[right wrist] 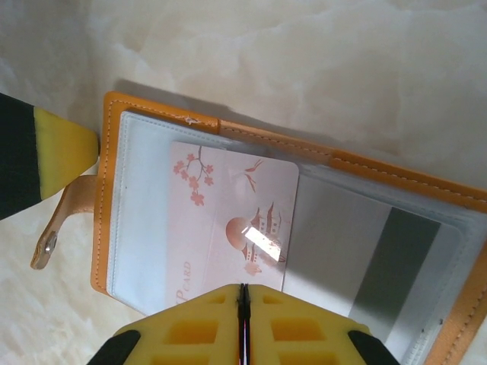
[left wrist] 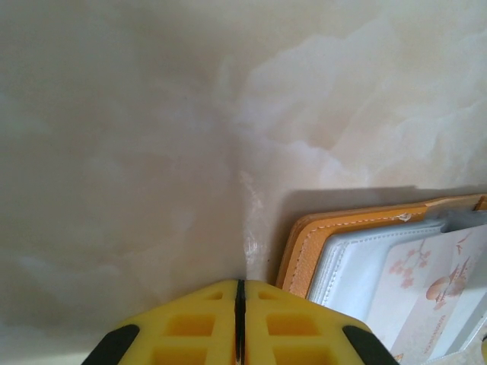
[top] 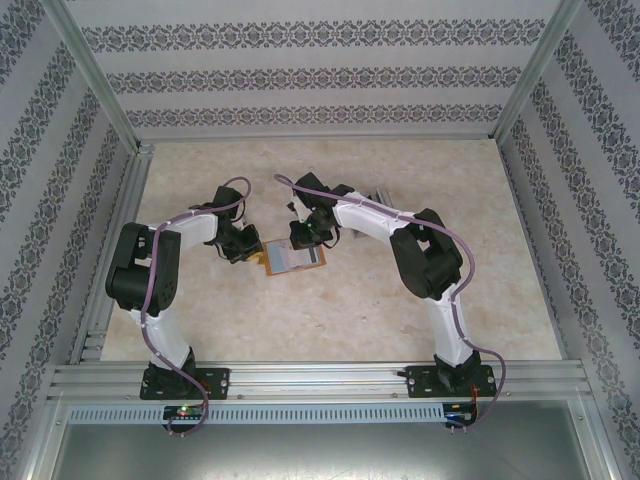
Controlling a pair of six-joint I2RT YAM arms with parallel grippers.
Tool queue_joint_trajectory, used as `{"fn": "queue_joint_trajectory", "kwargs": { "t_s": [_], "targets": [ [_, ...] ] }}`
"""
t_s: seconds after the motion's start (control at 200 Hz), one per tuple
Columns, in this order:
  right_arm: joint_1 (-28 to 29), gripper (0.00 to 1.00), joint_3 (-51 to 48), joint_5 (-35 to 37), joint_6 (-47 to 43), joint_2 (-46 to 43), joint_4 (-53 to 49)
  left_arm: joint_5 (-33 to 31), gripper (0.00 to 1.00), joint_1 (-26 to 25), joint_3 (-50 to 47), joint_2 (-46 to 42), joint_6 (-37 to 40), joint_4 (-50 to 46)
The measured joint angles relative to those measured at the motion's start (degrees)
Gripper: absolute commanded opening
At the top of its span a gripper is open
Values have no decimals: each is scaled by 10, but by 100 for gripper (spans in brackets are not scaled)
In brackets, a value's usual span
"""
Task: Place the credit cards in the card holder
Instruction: Insert the credit card into the card slot.
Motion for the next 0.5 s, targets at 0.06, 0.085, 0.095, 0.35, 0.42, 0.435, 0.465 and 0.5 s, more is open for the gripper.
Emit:
{"fn": "queue_joint_trajectory", "kwargs": {
  "t_s": [0.06, 0.085, 0.095, 0.35, 0.42, 0.435, 0.465, 0.5],
  "targets": [
    [0, 12, 0, -2, 0, 2, 0, 0, 11, 0, 0, 0, 0, 0],
    [0, 12, 0, -4, 0, 4, 0, 0, 10, 0, 0, 0, 0, 0],
    [0, 12, 0, -4, 0, 5, 0, 0, 10, 0, 0, 0, 0, 0],
    [4, 13, 2, -12, 0, 24, 0, 3, 10, 0, -2, 0, -2, 3],
    [7, 13, 8, -15, 0, 29, 0, 3, 10, 0, -2, 0, -2, 3],
    [8, 13, 9, -15, 0, 30, 0, 3, 10, 0, -2, 0, -2, 3],
    [10, 13, 11, -16, 0, 32, 0, 4, 10, 1, -2, 0, -2, 3],
    [12, 13, 12, -17, 0, 33, 0, 4, 10, 1, -2, 0, -3, 3]
  ]
}}
